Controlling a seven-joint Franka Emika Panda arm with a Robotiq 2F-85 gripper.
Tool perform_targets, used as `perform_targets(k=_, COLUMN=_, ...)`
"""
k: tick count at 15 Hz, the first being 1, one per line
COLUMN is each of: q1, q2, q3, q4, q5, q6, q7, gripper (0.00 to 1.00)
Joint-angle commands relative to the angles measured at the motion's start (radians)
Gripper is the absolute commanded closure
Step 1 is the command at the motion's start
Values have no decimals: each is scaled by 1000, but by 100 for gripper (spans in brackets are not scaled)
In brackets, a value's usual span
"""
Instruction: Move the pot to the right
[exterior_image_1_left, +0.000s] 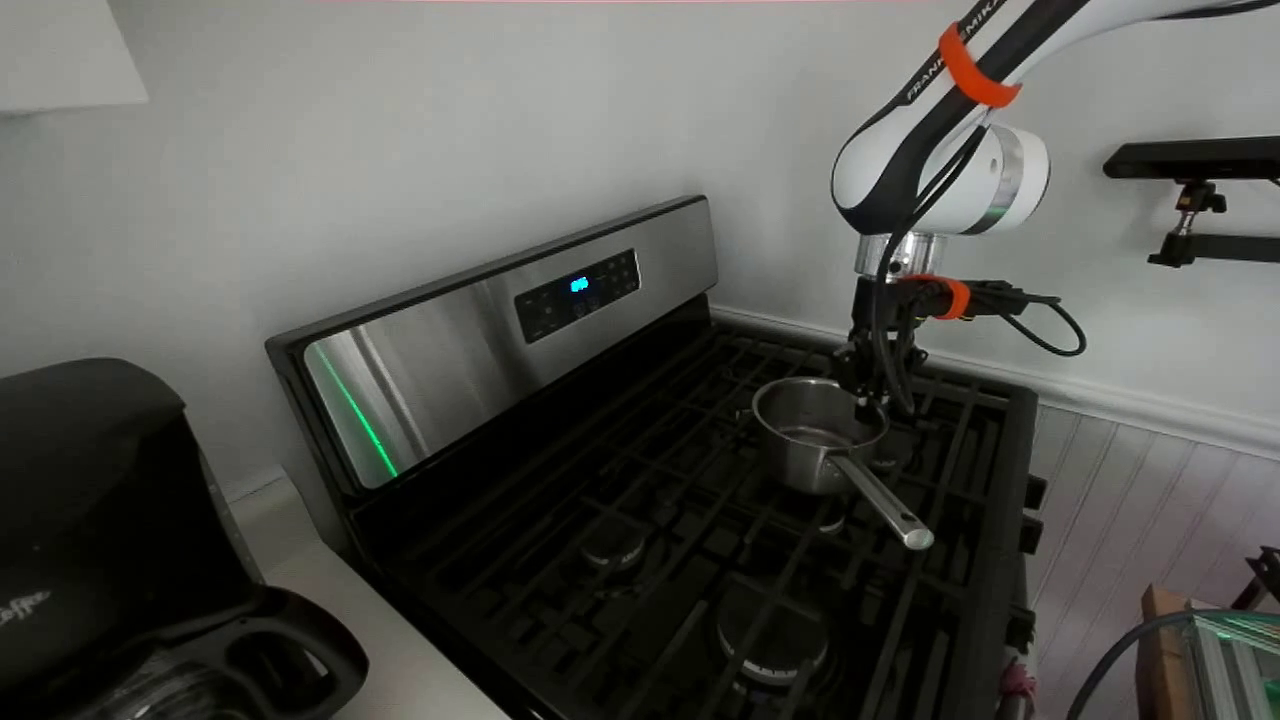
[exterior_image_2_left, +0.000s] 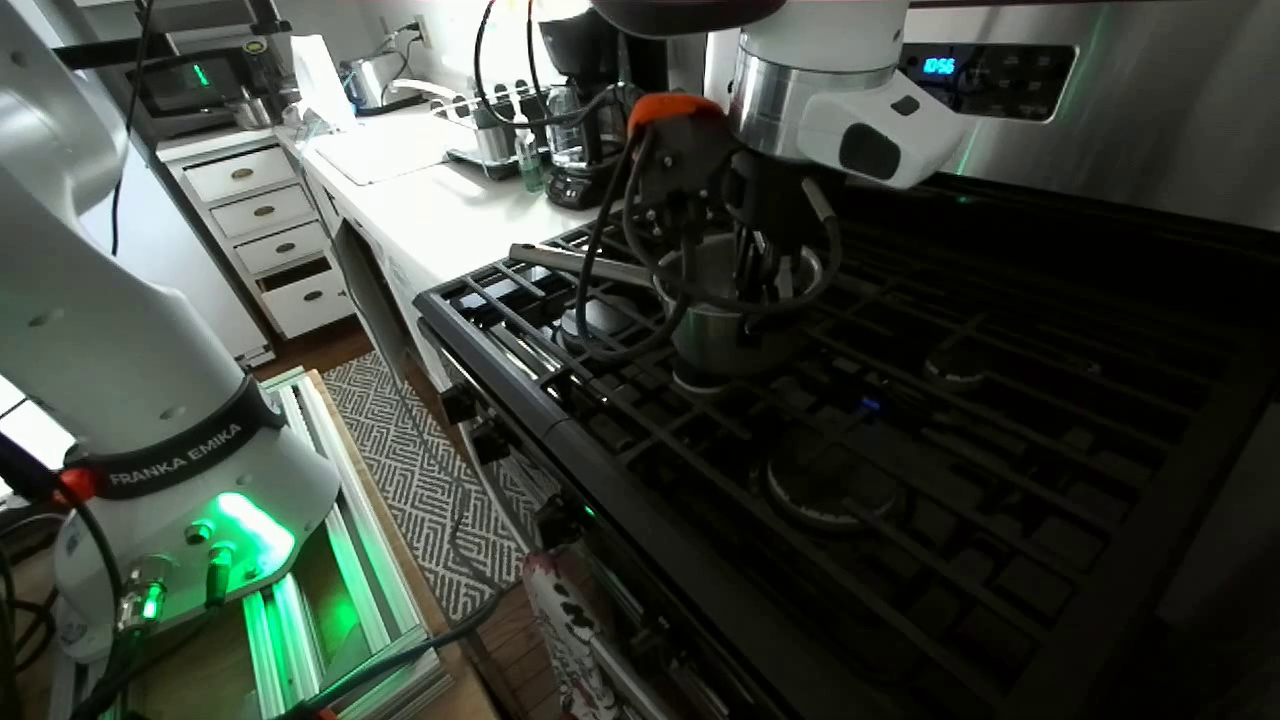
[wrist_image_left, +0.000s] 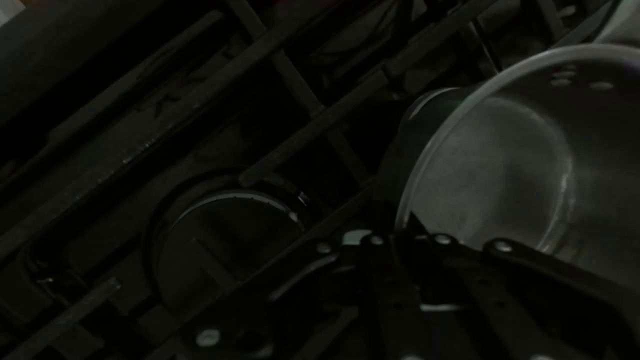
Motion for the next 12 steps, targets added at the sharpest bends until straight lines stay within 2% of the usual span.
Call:
perform_targets(k=1, q1=-29, q2=-9, q3=-22, q4=1, q5=35, q6=-18, q7=28, gripper=98)
perform_targets(k=12, q1=-74, q2=4, q3=-87, q4=-12, q5=57, q6=28, q7=198, gripper=98)
